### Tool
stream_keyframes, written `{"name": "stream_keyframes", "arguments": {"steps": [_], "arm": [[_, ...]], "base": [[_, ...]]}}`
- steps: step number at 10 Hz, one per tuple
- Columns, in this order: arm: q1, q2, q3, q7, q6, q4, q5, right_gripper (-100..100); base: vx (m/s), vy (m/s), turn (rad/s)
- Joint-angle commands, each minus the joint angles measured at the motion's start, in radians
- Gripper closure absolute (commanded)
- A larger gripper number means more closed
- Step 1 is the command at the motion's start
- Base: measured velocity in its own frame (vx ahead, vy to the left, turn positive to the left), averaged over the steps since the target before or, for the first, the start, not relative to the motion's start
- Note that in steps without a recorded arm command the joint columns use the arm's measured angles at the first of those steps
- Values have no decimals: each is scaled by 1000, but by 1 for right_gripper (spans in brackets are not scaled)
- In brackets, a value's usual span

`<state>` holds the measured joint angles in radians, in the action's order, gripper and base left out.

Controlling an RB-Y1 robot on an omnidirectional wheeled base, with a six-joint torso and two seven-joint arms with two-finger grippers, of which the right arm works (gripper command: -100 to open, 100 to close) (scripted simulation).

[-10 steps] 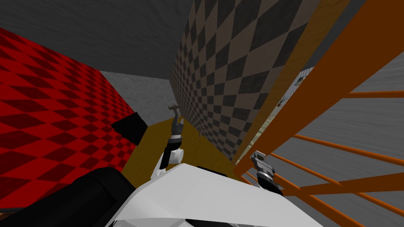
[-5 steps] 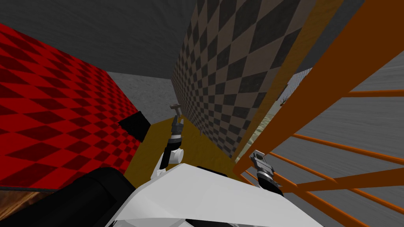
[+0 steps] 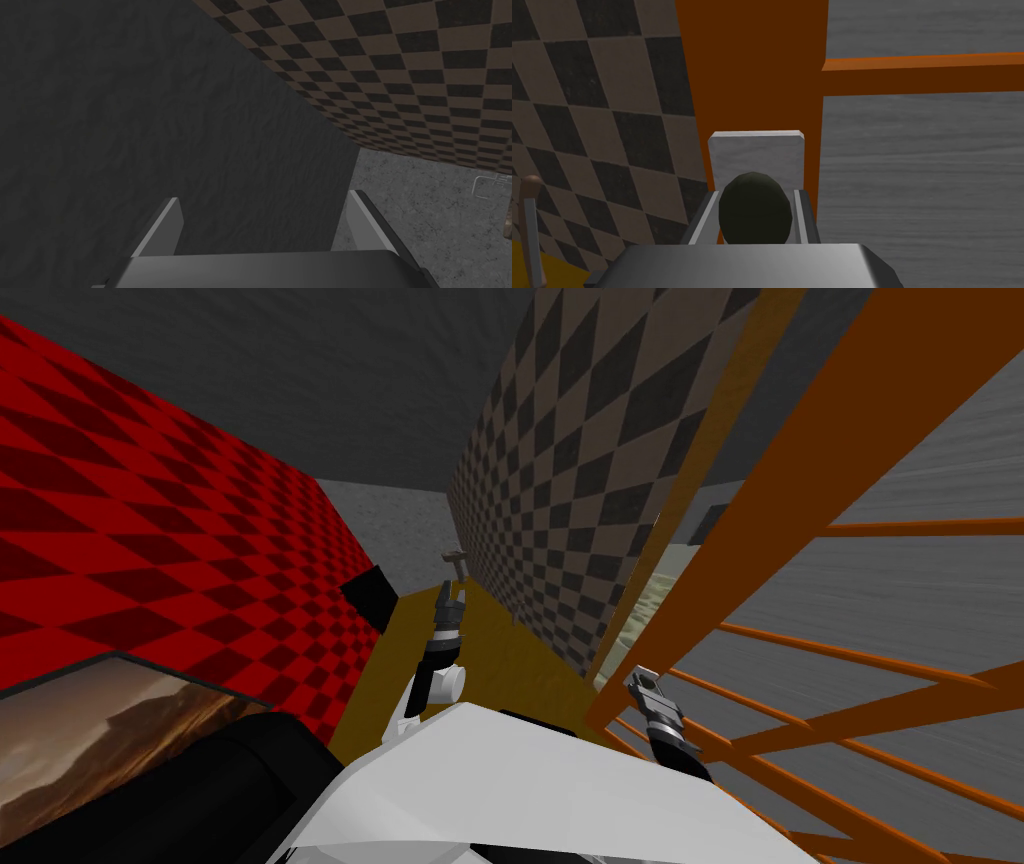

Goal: Pull the door open

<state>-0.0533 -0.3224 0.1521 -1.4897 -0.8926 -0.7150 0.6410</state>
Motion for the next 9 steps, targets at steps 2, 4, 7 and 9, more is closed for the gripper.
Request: {"name": "stream_keyframes", "arguments": {"steps": [2, 4, 7, 9], "arm": [[1, -5, 12, -11, -3, 1, -7, 100], [-11, -21, 41, -38, -11, -6, -22, 100], [-28, -47, 80, -74, -26, -19, -43, 100], [-38, -63, 104, -98, -35, -28, -56, 100]], "base": [[-157, 13, 39], [-169, -17, 84], [-227, -2, 76], [-244, -26, 94]]}}
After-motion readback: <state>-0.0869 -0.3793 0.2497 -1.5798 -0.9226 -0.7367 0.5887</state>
